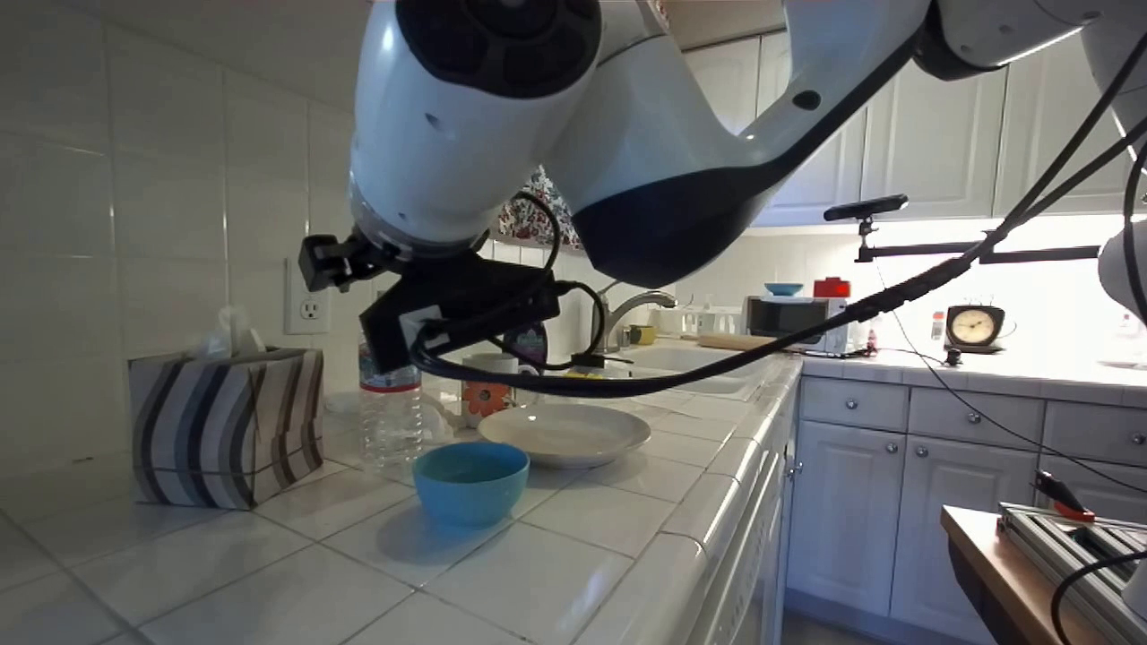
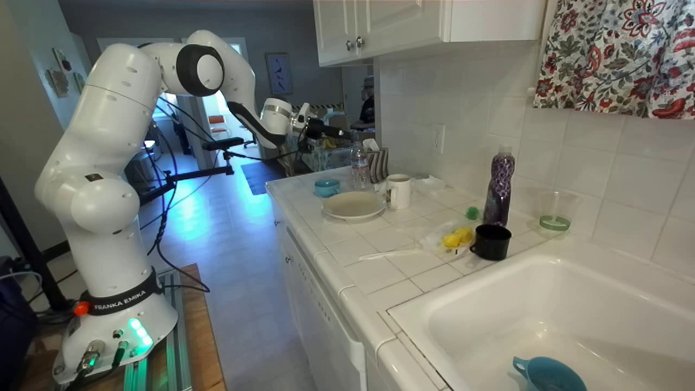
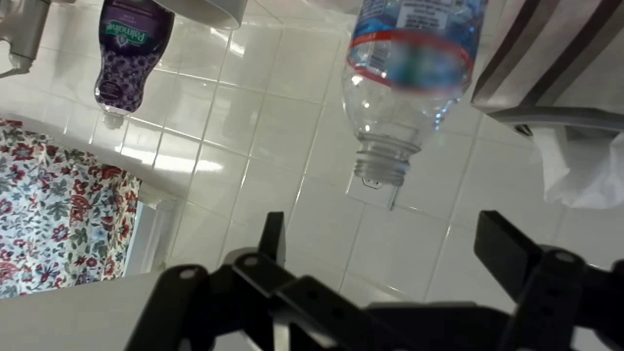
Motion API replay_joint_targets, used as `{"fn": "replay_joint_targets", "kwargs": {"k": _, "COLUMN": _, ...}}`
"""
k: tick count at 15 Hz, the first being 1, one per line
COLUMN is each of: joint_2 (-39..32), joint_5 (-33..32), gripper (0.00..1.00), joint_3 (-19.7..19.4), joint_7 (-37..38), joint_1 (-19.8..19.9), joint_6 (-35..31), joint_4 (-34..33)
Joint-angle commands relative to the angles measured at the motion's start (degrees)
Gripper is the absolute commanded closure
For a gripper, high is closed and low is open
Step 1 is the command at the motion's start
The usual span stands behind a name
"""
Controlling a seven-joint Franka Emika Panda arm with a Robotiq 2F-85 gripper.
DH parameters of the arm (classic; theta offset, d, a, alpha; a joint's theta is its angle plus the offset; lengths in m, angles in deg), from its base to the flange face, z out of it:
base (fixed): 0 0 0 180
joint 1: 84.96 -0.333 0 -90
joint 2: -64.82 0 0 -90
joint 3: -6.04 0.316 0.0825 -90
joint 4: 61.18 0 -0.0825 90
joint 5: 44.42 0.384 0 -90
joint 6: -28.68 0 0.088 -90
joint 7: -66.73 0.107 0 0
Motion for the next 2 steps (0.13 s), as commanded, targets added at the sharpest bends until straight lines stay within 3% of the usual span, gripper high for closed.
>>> {"fn": "replay_joint_targets", "kwargs": {"k": 1, "joint_2": -0.20, "joint_5": -0.21, "gripper": 0.00, "joint_3": 0.57, "joint_7": -0.13, "joint_1": -0.28, "joint_6": 1.30, "joint_4": -0.10}}
{"fn": "replay_joint_targets", "kwargs": {"k": 2, "joint_2": -0.20, "joint_5": -0.25, "gripper": 0.00, "joint_3": 0.64, "joint_7": -0.13, "joint_1": -0.70, "joint_6": 1.95, "joint_4": 0.02}}
